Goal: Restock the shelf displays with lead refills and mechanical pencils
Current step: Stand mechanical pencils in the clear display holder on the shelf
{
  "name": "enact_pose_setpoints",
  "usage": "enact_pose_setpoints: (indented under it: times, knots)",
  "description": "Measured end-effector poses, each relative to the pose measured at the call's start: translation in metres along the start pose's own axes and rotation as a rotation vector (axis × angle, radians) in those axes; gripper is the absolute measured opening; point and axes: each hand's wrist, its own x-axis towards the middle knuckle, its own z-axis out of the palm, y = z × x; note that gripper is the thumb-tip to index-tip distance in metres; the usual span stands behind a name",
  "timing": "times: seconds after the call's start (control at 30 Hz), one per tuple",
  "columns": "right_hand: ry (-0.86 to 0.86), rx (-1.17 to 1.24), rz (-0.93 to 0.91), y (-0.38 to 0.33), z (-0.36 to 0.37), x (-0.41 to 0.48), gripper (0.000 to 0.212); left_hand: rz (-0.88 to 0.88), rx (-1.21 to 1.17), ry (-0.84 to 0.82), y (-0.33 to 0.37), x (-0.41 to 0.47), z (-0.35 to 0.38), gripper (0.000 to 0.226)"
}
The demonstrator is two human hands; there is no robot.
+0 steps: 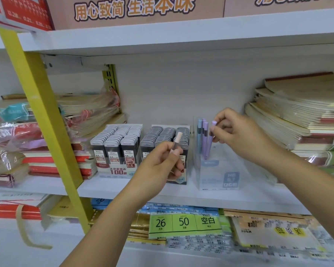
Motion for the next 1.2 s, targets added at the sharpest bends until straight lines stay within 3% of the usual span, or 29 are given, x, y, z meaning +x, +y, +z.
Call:
enact_pose_setpoints:
  times: [0.17, 0.33, 0.4, 0.5, 0.63, 0.8, 0.93, 1.0, 1.13, 1.2]
  knots:
    - [0.067, -0.208, -0.028, 0.001, 0.004, 0.01, 0.023, 0.01, -0.016, 0.008, -0.003, 0.002, 0.002, 0.017]
    - [-0.043, -0.404, -0.041, -0.005, 0.008, 0.012, 0.017, 0.03, -0.011, 0.004, 0.0, 0.002, 0.003, 0.019]
    - [0.017, -0.452, -0.079, -0.009, 0.006, 0.01, 0.011, 0.041, 0.005, 0.006, 0.001, 0.001, 0.003, 0.019]
    - [0.085, -0.168, -0.099, -0.03, 0.006, -0.001, 0.012, 0.06, -0.003, 0.0, 0.005, 0.0, 0.007, 0.02]
    - [-0.155, 0.315, 0.066, -0.05, 0.013, -0.017, 0.01, 0.07, -0.048, -0.073, 0.01, -0.001, 0.017, 0.021]
    - [0.116, 0.629, 0.237, -0.046, -0.005, -0.016, 0.015, 0.018, -0.079, -0.021, 0.006, -0.004, 0.015, 0.019]
    - [0.039, 0.752, 0.229, -0.046, -0.005, -0.021, 0.027, -0.004, -0.062, -0.014, 0.005, -0.002, 0.021, 0.018]
    - [0.062, 0.742, 0.17, -0.045, -0.007, -0.021, 0.028, 0.057, 0.051, 0.063, 0.001, 0.0, 0.025, 0.017]
    - [0.328, 0.508, 0.007, -0.03, -0.03, -0.01, 0.027, 0.526, 0.77, 0.367, -0.005, 0.005, 0.023, 0.029]
    - [0.32, 0.293, -0.021, -0.017, -0.034, 0.001, 0.031, 0.647, 0.972, 0.333, -0.006, 0.011, 0.023, 0.038]
